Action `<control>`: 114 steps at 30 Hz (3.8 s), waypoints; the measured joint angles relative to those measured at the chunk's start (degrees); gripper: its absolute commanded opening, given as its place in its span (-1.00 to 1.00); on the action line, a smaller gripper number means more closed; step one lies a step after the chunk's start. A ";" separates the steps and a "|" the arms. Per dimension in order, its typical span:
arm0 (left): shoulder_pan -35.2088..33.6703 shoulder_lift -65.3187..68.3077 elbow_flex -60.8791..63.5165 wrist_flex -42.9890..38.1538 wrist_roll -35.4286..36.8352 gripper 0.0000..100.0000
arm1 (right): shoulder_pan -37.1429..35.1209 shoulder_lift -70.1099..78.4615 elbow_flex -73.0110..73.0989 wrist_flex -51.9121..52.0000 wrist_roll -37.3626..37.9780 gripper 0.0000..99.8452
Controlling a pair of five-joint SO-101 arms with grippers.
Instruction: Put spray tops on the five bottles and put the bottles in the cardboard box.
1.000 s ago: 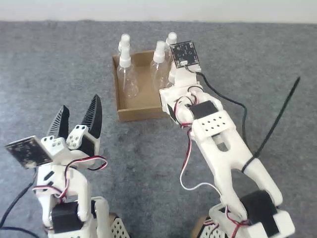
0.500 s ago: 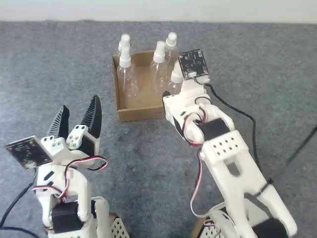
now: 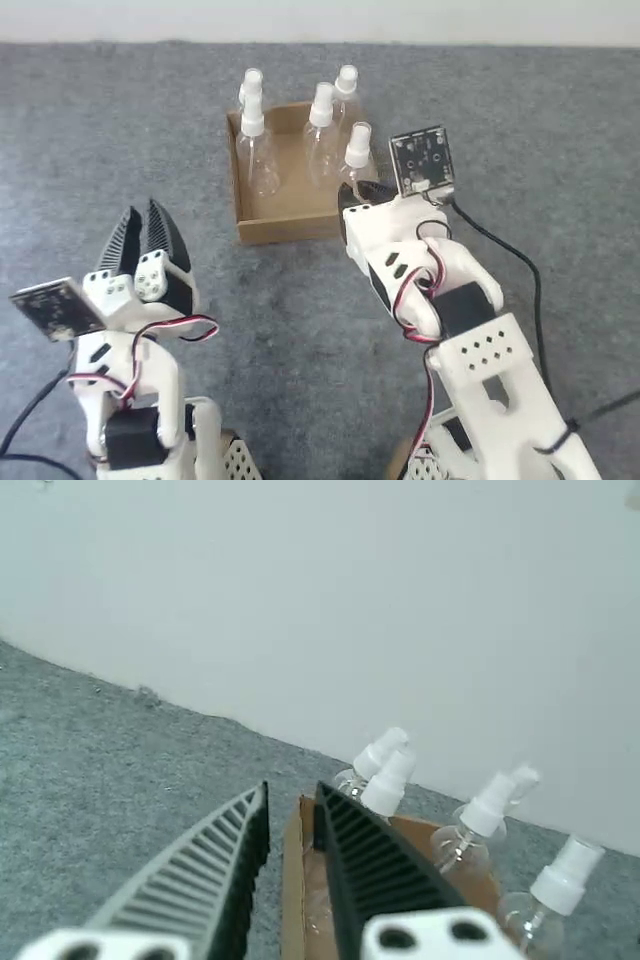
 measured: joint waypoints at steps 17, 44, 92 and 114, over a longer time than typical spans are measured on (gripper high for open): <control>7.74 0.00 4.22 -2.11 -8.09 -0.98 | 0.00 -19.87 23.21 -14.59 0.00 -0.99; 10.11 0.00 12.57 -10.64 -8.88 -0.97 | 11.34 -56.18 39.12 -15.12 2.29 -0.98; 9.85 0.00 21.54 13.01 -17.93 -0.97 | 24.62 -56.09 47.65 31.56 2.81 -0.98; 9.85 0.00 21.54 22.24 -17.93 -0.97 | 24.62 -56.09 47.65 38.33 2.99 -0.99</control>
